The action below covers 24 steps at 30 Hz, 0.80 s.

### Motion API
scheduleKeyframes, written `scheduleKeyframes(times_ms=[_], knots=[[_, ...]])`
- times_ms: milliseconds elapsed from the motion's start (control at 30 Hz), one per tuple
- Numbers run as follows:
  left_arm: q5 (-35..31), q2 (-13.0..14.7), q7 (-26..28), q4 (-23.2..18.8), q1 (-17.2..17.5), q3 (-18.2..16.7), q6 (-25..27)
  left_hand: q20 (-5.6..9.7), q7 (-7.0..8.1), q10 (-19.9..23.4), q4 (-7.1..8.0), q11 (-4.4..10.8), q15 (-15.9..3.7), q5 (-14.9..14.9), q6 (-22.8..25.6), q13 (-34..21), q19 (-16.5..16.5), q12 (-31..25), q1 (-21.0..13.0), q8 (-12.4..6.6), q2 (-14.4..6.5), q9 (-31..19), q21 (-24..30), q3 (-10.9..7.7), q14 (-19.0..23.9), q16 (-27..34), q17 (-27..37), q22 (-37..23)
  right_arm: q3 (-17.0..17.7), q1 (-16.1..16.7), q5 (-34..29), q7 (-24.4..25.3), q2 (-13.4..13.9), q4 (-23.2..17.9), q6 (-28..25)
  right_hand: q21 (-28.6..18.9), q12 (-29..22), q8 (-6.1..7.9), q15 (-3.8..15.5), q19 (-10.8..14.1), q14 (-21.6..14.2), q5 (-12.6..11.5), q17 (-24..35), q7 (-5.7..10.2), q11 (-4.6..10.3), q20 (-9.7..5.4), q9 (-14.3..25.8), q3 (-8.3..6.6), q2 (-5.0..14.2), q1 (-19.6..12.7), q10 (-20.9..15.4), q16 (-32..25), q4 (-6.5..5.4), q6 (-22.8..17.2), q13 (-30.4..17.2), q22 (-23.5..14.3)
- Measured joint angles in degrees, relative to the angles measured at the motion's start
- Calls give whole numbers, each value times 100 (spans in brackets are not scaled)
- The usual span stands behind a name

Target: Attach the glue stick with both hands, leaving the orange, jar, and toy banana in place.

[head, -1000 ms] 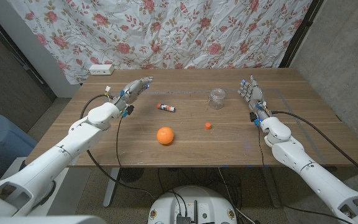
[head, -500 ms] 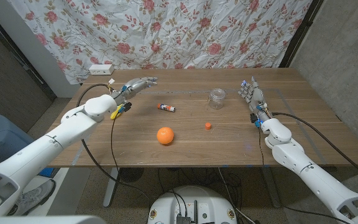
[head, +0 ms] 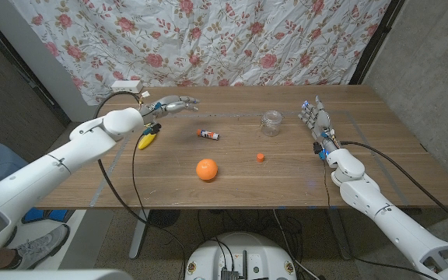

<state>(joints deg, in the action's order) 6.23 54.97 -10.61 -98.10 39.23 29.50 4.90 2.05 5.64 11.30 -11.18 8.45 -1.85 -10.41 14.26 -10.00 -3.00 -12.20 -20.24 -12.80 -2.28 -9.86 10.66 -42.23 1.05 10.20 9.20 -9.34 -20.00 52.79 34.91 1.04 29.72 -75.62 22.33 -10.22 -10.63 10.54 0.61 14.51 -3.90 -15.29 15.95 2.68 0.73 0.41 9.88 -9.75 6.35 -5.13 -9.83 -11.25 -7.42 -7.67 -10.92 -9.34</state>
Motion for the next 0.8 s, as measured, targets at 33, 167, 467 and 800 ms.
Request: scheduleKeyframes(times_ms=[33,167,467,800], knots=[[-5,12,-3,-7,-38,27,1,0,9,17,0,-16,0,0,9,0,0,0,-28,-1,2,0,0,0,0,0,0,0,0,-1,0,5,-4,1,0,-18,0,8,0,0,0,0,0,0,0,0,0,0,0,0,0,0,0,0,0,0],[-331,62,-188,-46,-183,133,88,0,41,80,-8,46,0,0,41,0,0,0,-102,-1,54,-1,0,-9,0,0,0,0,0,-6,-3,34,-15,7,0,-18,0,8,2,0,-2,-44,0,-31,0,0,0,-17,0,0,0,0,17,-31,0,0],[-1106,148,-446,-169,-466,382,295,0,226,330,0,194,-19,0,226,0,-62,0,-514,-44,214,-16,0,-49,81,0,0,0,-7,-36,-19,82,-66,76,0,-17,-40,8,21,42,-21,-44,-26,0,21,-42,0,-24,0,0,-21,0,24,-62,-1,0],[-2011,125,-707,-209,-792,675,409,17,359,477,1,341,-15,0,358,1,-108,0,-829,-44,392,-16,0,-49,137,0,0,-1,-40,-117,-29,88,-140,210,0,-17,-40,8,21,42,-21,-44,-54,-1,21,-41,0,-64,0,0,-21,0,15,-62,-1,-1]])
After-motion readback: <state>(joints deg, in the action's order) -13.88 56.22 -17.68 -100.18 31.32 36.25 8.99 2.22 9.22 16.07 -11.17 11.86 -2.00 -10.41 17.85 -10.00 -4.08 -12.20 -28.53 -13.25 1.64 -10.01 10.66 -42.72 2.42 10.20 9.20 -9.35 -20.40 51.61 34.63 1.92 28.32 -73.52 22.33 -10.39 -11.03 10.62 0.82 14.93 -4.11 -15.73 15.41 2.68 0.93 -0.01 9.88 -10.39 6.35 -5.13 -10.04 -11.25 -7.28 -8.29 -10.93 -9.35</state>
